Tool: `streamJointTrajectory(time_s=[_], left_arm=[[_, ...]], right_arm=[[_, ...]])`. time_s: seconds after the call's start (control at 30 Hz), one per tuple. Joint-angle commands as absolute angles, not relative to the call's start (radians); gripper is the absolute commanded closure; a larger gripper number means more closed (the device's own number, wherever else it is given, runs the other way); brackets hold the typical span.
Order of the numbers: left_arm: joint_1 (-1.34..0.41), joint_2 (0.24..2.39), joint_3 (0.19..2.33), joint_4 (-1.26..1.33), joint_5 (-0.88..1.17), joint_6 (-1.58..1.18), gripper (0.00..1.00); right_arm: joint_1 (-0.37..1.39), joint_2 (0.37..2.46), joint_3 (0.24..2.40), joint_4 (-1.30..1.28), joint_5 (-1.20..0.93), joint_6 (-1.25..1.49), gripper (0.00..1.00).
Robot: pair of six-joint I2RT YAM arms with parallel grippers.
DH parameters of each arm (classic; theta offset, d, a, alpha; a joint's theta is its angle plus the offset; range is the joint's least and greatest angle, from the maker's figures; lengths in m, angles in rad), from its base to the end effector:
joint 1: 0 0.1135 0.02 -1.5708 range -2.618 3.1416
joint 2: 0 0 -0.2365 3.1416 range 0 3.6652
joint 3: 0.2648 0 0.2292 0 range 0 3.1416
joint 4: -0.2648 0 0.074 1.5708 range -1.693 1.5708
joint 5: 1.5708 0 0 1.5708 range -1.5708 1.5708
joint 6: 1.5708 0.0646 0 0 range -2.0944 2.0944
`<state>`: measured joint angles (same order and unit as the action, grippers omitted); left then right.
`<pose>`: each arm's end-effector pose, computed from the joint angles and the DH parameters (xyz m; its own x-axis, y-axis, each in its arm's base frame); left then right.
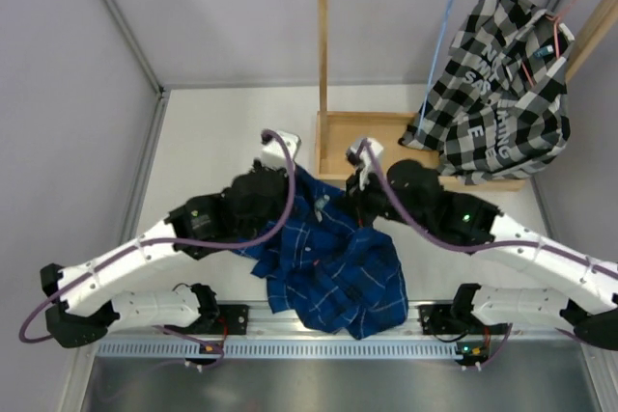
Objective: Place the shirt on the hanger
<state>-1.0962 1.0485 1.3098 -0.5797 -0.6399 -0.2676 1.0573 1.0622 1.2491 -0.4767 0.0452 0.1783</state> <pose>0.1347 -0.1778 0.3942 -0.2581 0.0382 -0.9654 0.4004 0.9136 -0.0708 0.1223 0.2109 0.3805 -0.2887 -0.1512 -0.9454 -0.8105 0.5642 0.1573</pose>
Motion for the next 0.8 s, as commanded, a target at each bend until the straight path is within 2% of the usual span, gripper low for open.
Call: streamJointTrajectory(time_s=[0.0,0.1,0.37,0.43,0.47,0.5,0.57,0.6,0.7,0.77], left_arm=[[-1.091,0.974,1.091,-0.467,-0.631,-0.422,1.0],[-1.069,1.002,0.925,-0.42,-0.551,-0.48,1.0],[-1.006,1.055,0.916,-0.42,-0.443,-0.514,1.0],[-0.983,1.057,0.922,-0.428,-0.428,-0.518,1.0],[-0.97,1.06,0.925,-0.433,-0.414,-0.537,1.0],[-0.951,1.063,0.931,-0.437,-0.397,-0.543,1.0],[-0.894,1.078,0.943,-0.44,-0.315,-0.538,1.0],[-0.879,1.084,0.962,-0.443,-0.299,-0.535,1.0],[-0.844,1.095,0.995,-0.457,-0.279,-0.528,1.0],[-0.842,1.078,1.002,-0.457,-0.267,-0.517,1.0]], right_arm=[[1.045,0.97,0.97,-0.371,0.136,0.326,0.99],[1.017,0.943,0.853,-0.347,0.173,0.368,0.96],[0.953,0.968,0.896,-0.391,0.198,0.313,0.95],[0.953,0.976,0.91,-0.393,0.166,0.282,0.92],[0.953,0.974,0.92,-0.393,0.146,0.276,0.89],[0.953,0.965,0.926,-0.391,0.128,0.265,0.75],[0.953,0.942,0.949,-0.391,0.048,0.258,0.56],[0.953,0.916,0.963,-0.399,0.028,0.25,0.39],[0.954,0.881,1.044,-0.475,0.083,0.252,0.33],[0.953,0.848,1.1,-0.538,0.214,0.265,0.18]])
